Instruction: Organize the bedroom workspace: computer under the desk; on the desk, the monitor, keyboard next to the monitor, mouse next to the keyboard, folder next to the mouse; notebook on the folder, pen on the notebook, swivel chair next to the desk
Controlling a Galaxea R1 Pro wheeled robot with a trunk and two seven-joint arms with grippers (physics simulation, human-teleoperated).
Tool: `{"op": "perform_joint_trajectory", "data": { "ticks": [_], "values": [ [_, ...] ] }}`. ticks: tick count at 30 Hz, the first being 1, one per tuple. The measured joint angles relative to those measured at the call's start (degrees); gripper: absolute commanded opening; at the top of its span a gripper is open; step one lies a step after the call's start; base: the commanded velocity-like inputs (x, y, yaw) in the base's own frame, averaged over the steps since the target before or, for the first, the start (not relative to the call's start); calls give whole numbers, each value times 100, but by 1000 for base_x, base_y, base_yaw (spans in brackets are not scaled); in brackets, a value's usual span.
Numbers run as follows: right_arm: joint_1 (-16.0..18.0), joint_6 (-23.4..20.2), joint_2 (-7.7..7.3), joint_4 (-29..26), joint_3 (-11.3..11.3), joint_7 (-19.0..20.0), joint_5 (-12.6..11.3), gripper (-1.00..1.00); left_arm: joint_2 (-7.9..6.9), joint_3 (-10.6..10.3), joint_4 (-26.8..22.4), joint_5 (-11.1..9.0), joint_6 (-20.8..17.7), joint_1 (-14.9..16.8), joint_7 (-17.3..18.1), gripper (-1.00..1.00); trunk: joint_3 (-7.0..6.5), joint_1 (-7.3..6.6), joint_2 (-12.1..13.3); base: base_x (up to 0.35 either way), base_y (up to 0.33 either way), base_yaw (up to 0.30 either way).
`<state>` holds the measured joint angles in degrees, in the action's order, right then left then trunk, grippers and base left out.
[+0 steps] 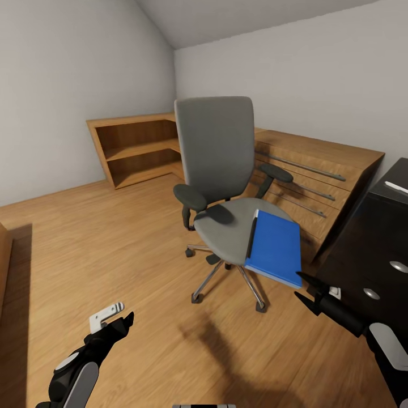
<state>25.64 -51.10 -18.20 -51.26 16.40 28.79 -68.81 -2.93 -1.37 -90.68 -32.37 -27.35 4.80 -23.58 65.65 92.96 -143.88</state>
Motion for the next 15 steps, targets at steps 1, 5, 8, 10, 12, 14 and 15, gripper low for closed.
{"op": "perform_joint_trajectory", "data": {
  "ticks": [1,5,8,10,12,14,15],
  "values": [
    [0,0,0,0,0,0,0,100,0,0,1,0,0,0,0,100,0,0,0,64,0,0],
    [-1,0,0,3,0,0,0,100,0,0,4,-2,-5,0,5,100,0,1,0,29,0,0],
    [-2,0,0,5,0,-1,0,100,0,0,5,0,-7,0,7,100,0,1,0,10,0,0],
    [-2,0,0,7,0,-1,0,100,0,0,5,0,-5,0,8,100,0,1,0,5,0,0],
    [-1,0,0,4,0,-1,0,100,0,0,6,1,-3,0,8,100,0,1,0,3,0,0],
    [-1,0,0,4,0,-1,0,100,0,0,6,1,-2,0,7,100,0,1,0,15,7,0],
    [-1,0,0,4,0,0,0,100,0,0,6,0,-1,0,6,100,0,1,0,60,37,0]
  ]
}}
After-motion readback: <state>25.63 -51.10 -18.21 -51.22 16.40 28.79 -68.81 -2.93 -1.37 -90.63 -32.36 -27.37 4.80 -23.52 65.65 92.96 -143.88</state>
